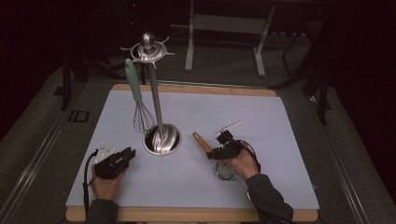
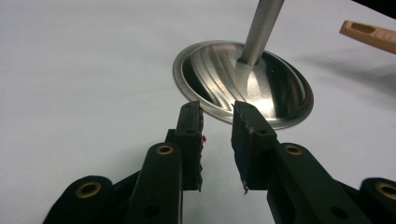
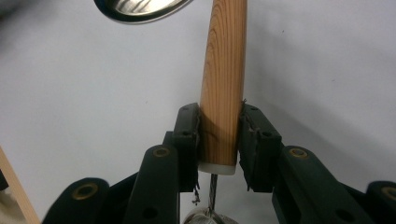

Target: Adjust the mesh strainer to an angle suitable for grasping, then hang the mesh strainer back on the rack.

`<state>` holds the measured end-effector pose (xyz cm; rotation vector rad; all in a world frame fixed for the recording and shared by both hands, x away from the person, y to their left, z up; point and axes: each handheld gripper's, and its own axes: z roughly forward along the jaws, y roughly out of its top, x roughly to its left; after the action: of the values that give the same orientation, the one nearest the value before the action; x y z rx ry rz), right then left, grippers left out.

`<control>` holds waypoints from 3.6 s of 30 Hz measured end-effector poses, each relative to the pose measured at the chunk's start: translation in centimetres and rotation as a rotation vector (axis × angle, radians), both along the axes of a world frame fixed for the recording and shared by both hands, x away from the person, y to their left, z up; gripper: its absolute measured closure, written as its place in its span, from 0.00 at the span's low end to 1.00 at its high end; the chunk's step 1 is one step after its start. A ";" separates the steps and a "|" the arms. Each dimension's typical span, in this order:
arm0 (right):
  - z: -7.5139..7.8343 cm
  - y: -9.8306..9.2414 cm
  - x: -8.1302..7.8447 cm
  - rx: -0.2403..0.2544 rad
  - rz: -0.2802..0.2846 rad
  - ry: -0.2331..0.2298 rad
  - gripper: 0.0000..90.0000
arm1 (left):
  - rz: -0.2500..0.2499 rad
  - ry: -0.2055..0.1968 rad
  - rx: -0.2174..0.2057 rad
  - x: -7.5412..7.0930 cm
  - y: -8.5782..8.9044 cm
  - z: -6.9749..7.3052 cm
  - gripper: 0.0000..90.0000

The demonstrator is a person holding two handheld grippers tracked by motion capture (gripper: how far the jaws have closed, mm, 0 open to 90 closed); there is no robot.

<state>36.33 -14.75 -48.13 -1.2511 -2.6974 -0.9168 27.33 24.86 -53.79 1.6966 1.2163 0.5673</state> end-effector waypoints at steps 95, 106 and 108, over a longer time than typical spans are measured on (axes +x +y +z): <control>9.1 1.7 -0.9 0.219 0.350 -0.494 0.78 | 0.001 0.000 -0.003 0.0 0.0 -0.1 0.81; 10.0 2.4 -1.4 0.268 0.383 -0.535 0.78 | -0.001 0.000 0.000 0.0 -0.1 -0.1 0.81; 10.2 2.5 -1.4 0.279 0.385 -0.544 0.78 | 0.000 0.000 0.001 0.0 -0.1 -0.1 0.81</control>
<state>34.90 -12.29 -37.89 -0.4460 -2.8691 -1.6798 27.33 24.77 -53.94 1.6977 1.2158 0.5677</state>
